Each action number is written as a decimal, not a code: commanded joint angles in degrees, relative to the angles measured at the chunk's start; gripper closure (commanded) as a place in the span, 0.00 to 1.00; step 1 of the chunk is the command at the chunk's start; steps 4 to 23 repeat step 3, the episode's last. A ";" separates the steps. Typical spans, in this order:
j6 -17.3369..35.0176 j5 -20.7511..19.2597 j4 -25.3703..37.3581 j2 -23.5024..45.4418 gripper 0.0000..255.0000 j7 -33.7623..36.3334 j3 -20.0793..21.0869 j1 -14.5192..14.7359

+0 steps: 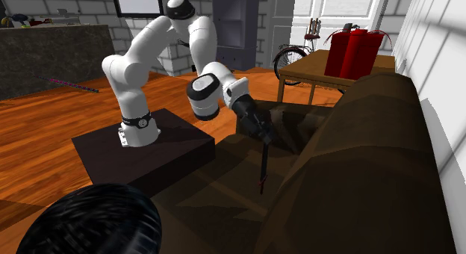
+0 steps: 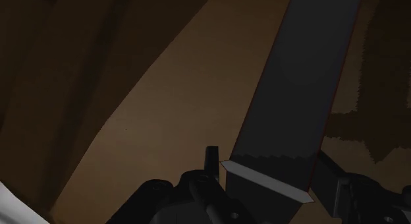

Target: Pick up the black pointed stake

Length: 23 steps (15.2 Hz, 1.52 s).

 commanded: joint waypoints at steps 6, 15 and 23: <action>-1.00 -1.07 -0.20 1.65 1.00 -0.75 -1.57 0.94; -1.00 -1.07 -0.20 1.65 1.00 -0.75 -1.57 0.94; -1.00 -1.07 -0.20 1.65 1.00 -0.75 -1.57 0.94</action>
